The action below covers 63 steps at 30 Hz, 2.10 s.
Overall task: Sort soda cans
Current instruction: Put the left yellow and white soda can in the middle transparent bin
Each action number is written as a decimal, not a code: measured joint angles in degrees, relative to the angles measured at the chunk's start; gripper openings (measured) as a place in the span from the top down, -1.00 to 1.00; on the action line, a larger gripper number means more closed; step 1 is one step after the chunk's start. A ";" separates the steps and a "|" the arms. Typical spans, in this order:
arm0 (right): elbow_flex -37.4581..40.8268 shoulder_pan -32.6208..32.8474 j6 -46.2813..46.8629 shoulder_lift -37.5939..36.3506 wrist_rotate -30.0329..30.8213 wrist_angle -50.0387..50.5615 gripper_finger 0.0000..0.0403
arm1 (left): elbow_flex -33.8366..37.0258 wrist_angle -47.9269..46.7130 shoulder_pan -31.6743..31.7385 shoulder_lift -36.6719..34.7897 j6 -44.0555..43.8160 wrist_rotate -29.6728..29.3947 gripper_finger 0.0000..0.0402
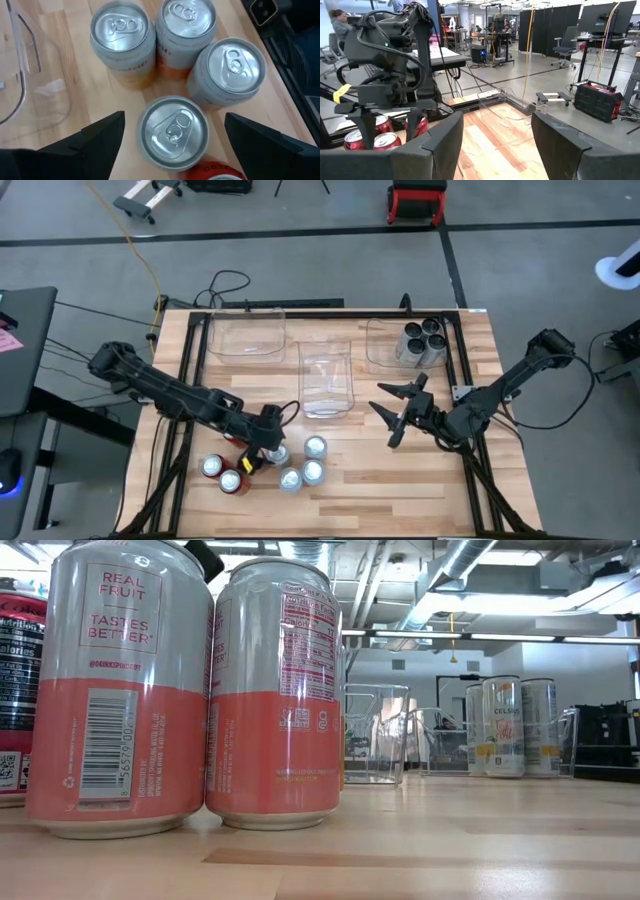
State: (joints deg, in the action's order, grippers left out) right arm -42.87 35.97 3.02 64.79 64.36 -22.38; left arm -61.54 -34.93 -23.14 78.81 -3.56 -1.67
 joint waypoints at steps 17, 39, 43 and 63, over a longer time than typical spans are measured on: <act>0.00 0.00 0.01 0.00 -0.02 0.97 -0.27 | 1.84 2.70 -1.15 4.03 -0.42 -4.02 -0.70; 0.00 -0.07 0.45 0.00 -0.02 0.80 -0.27 | 1.82 3.74 -0.97 6.63 0.76 -9.78 -0.46; 0.00 -0.09 0.46 0.00 -0.02 0.73 -0.27 | 0.17 0.79 0.72 5.60 0.97 -12.83 -0.46; 0.00 -0.09 0.55 0.00 -0.02 0.41 -0.27 | -19.99 -4.93 23.40 0.91 9.04 -7.18 -0.46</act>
State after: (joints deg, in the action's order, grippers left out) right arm -42.87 35.88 3.57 64.79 64.34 -21.98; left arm -81.53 -39.86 0.26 79.72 5.47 -8.85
